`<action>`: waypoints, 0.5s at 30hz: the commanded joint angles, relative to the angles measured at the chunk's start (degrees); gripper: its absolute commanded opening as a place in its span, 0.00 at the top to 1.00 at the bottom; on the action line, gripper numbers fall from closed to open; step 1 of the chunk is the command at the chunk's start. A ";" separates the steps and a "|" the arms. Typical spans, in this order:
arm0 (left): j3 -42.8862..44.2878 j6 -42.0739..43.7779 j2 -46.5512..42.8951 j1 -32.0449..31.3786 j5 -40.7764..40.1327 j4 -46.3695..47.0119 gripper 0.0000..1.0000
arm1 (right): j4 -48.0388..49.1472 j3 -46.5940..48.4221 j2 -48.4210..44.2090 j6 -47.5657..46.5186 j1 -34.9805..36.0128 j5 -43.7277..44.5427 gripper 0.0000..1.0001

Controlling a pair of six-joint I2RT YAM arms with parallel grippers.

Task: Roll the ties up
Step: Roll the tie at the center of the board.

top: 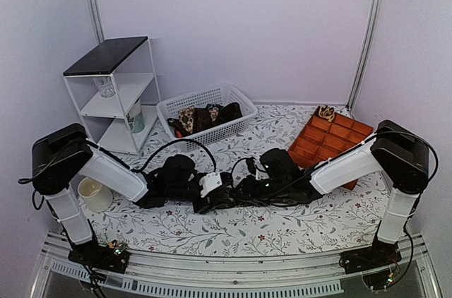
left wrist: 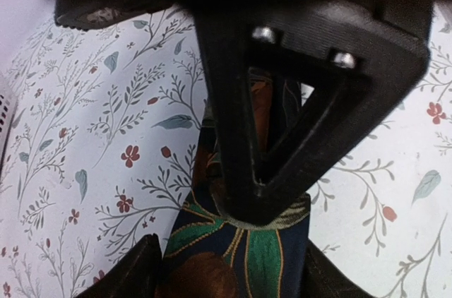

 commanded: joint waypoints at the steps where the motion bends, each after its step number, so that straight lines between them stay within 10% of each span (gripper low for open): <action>1: -1.47 -0.36 -0.75 -1.13 -2.98 4.34 0.39 | 1.06 -0.53 2.00 0.46 -0.28 -0.46 0.72; 15: -2.79 -0.67 -5.77 -2.89 -4.78 2.23 0.28 | 0.62 2.73 3.93 1.03 -0.71 -0.45 0.73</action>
